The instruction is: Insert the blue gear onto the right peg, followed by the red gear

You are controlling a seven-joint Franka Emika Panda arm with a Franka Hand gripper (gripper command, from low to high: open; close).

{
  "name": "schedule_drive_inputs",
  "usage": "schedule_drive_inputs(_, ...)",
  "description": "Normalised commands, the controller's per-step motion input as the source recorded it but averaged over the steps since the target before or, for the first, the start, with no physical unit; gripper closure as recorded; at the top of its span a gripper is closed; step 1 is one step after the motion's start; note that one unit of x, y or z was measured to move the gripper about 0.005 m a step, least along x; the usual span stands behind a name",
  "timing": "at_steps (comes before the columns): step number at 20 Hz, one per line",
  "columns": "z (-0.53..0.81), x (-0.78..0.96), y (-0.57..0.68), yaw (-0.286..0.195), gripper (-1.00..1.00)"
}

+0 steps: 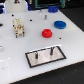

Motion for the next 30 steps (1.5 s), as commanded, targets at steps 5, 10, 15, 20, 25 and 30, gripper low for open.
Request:
schedule_drive_inputs(5,-0.07,-0.55,0.54,0.000,-1.00)
schedule_drive_inputs(10,-0.10,-0.55,0.60,0.000,-1.00)
schedule_drive_inputs(15,-0.20,-0.53,0.62,0.000,-1.00)
schedule_drive_inputs(20,-0.28,-0.46,0.62,0.000,-1.00)
schedule_drive_inputs(25,-0.38,-0.42,0.61,0.000,-1.00)
schedule_drive_inputs(30,-0.50,-0.42,0.38,0.000,-1.00)
